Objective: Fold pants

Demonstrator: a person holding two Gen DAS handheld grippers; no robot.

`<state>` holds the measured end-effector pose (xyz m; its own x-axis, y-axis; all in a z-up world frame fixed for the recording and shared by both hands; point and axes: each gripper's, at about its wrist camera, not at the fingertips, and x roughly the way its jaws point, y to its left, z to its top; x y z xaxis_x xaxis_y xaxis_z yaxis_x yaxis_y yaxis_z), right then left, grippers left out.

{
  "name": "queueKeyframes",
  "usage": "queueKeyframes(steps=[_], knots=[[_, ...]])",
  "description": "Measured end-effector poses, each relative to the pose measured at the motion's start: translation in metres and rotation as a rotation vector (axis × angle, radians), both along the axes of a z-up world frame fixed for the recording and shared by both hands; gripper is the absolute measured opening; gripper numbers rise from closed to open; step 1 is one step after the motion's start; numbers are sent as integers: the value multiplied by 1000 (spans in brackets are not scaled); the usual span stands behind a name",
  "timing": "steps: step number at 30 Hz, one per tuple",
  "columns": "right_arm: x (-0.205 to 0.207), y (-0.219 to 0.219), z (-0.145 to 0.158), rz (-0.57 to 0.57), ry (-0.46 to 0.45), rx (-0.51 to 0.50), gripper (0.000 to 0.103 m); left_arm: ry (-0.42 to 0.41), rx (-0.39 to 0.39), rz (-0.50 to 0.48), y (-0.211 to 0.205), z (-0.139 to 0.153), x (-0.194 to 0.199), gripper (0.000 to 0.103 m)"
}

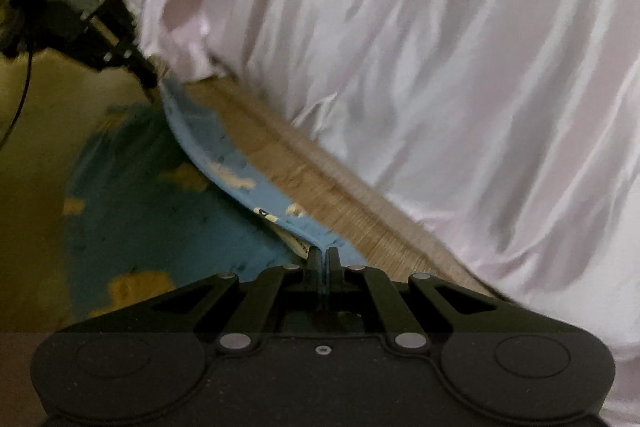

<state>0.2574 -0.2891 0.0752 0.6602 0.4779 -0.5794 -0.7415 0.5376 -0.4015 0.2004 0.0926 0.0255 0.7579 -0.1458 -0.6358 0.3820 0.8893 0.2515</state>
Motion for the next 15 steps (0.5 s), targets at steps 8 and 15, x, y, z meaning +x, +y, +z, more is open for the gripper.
queueKeyframes(steps=[8,15], knots=[[-45,19,-73,-50,14,-39,0,36,162,-45,-25,-30,-33,1],[-63,15,-63,-66,-45,-3,0,-7,120,14,-24,-26,-51,1]])
